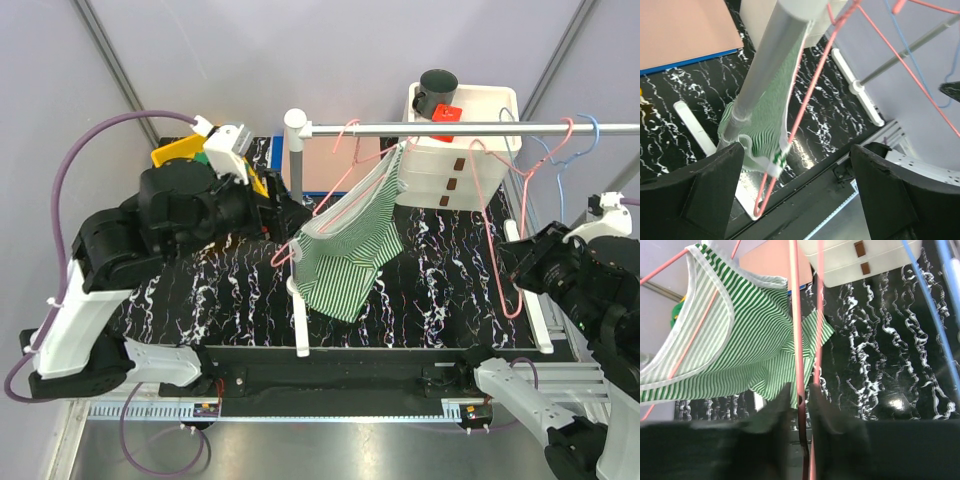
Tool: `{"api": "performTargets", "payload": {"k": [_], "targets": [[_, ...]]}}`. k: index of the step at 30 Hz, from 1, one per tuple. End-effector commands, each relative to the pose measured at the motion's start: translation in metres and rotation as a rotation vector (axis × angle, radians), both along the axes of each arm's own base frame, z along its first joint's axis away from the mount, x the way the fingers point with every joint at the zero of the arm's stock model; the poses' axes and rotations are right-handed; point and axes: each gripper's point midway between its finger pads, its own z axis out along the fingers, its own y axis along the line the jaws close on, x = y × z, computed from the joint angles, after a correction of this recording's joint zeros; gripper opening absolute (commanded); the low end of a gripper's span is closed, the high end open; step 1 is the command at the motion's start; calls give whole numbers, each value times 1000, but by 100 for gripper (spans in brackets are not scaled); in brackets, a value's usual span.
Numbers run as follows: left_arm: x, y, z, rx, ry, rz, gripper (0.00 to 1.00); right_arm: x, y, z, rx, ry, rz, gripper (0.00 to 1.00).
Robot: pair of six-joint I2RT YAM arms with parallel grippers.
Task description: Remove the tank top from the hanger
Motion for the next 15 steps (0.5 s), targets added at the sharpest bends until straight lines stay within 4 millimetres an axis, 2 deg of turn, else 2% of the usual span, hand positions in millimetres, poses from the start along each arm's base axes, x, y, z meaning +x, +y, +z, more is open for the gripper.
{"api": "performTargets", "payload": {"k": [1, 2, 5, 7, 8, 11, 15], "targets": [[16, 3, -10, 120, -20, 37, 93, -11, -16, -17, -49, 83, -63, 46], [19, 1, -13, 140, -23, 31, 93, -13, -18, -13, -53, 74, -68, 51], [25, -7, -23, 180, -12, 16, 93, -22, -27, -8, -71, 65, -93, 78], [27, -12, -29, 199, -2, 7, 93, -31, -31, 1, -56, 18, -90, 85], [27, -14, -32, 206, 3, 1, 92, -35, -32, 6, -47, -5, -90, 93], [27, -15, -39, 218, 15, -3, 91, -48, -34, 28, -4, -107, -71, 100], [28, -17, -48, 237, 24, -12, 90, -66, -22, 65, 40, -278, 52, 100]]}}
